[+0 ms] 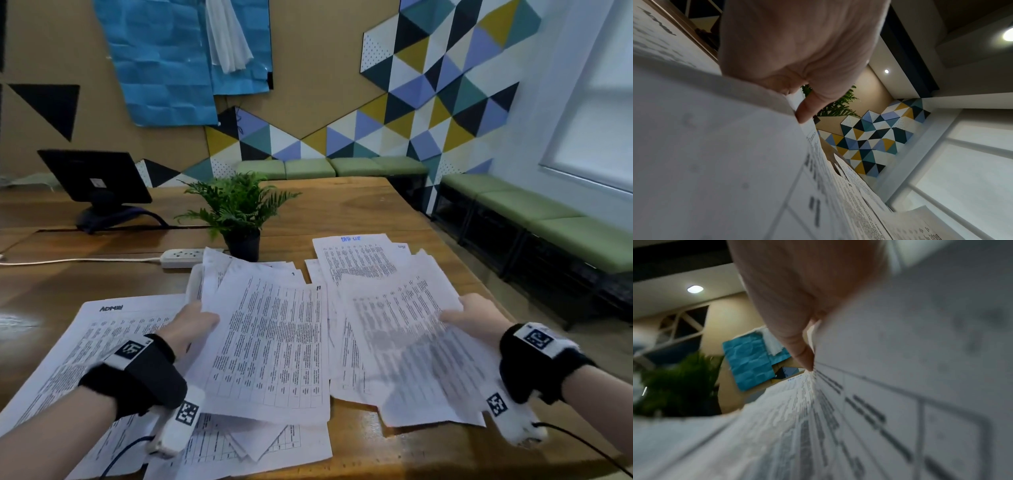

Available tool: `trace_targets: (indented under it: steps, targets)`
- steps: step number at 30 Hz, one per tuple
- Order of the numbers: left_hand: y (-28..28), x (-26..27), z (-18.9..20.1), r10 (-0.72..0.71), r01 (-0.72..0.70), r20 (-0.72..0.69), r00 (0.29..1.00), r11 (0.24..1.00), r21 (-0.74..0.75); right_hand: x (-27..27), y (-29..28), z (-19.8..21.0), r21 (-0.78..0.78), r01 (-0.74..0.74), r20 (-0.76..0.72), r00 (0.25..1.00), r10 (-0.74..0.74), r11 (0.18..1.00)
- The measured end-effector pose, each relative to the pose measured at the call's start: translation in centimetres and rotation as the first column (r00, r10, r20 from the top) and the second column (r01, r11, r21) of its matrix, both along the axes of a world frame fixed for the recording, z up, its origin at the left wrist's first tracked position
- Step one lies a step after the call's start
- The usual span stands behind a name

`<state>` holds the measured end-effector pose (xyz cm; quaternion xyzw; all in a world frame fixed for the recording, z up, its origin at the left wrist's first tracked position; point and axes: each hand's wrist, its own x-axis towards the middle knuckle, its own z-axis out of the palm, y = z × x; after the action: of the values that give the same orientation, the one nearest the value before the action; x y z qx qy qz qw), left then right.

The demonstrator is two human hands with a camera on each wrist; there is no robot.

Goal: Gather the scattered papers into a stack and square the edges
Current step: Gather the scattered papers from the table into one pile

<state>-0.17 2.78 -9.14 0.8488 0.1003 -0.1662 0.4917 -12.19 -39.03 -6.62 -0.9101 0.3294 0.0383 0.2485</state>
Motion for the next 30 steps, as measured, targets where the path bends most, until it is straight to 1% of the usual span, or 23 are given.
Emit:
trace_targets:
  steps: [1,2,3,5,9,11,12,13,14,15,16,19,22,24,27,28,30]
  targets:
    - [0.0,0.1,-0.1,-0.002,0.002,0.001,1.000,1.000,0.001,0.1,0.3,-0.3,0.188,0.037,0.071,0.996,-0.051,0.981]
    - [0.0,0.5,-0.5,0.003,-0.003,0.004,1.000,1.000,-0.003,0.3,0.5,-0.7,0.340,0.074,0.101,0.988,-0.115,0.937]
    - [-0.3,0.1,-0.1,-0.006,0.006,-0.008,1.000,1.000,0.003,0.5,1.0,-0.7,0.429,0.103,0.098,0.982,-0.160,0.897]
    - [-1.1,-0.5,0.4,-0.028,0.028,0.000,1.000,1.000,0.005,1.1,2.0,-1.1,0.489,0.145,0.068,0.977,-0.204,0.860]
    - [-2.6,-1.7,0.6,-0.075,0.075,-0.011,0.997,0.997,0.004,3.0,3.0,-2.2,0.512,0.158,0.054,0.975,-0.216,0.845]
    - [-2.4,-1.6,0.2,-0.071,0.071,-0.010,0.997,0.997,0.018,3.6,3.1,-2.6,0.445,0.177,-0.007,0.981,-0.194,0.878]
    - [-2.2,-1.6,0.2,-0.066,0.067,-0.013,0.998,0.997,0.023,3.6,3.3,-2.5,0.328,0.164,-0.075,0.986,-0.147,0.930]
    - [-2.1,-1.5,0.2,-0.069,0.069,-0.014,0.998,0.997,0.029,3.6,3.1,-2.3,0.176,0.127,-0.129,0.986,-0.105,0.976]
    - [-1.8,-1.5,0.4,-0.068,0.068,-0.011,0.998,0.997,0.042,3.8,2.8,-2.3,0.044,0.087,-0.167,0.983,-0.078,0.995]
    - [-1.4,-1.4,0.4,-0.061,0.061,-0.009,0.998,0.997,0.054,3.8,2.6,-2.0,-0.038,0.040,-0.178,0.983,-0.046,0.998]
    - [-1.1,-1.4,0.5,-0.048,0.048,-0.006,0.999,0.997,0.053,4.0,2.3,-1.8,-0.049,0.008,-0.197,0.980,-0.017,0.999]
    - [-0.1,-1.3,0.5,-0.026,0.028,-0.026,0.999,0.998,0.056,5.1,0.8,-2.0,0.056,-0.043,-0.212,0.976,0.054,0.998]
    - [0.1,-1.3,0.7,-0.040,0.042,-0.041,0.998,0.998,0.049,5.6,0.7,-2.2,0.098,-0.046,-0.192,0.979,0.064,0.994]
    - [0.0,-1.3,0.7,-0.048,0.050,-0.032,0.998,0.998,0.046,5.7,1.0,-2.3,0.080,-0.050,-0.162,0.985,0.062,0.996]
    - [-0.3,-1.4,0.8,-0.048,0.049,-0.008,0.999,0.998,0.038,5.7,1.4,-2.4,-0.010,-0.091,-0.097,0.991,0.089,0.996]
    - [-0.4,-1.6,0.8,-0.047,0.047,-0.005,0.999,0.998,0.038,5.7,1.6,-2.4,-0.016,-0.101,-0.072,0.992,0.100,0.995]
    - [-0.3,-1.8,0.9,-0.053,0.053,0.004,0.999,0.997,0.052,5.5,1.9,-2.5,0.064,-0.117,0.024,0.993,0.115,0.991]
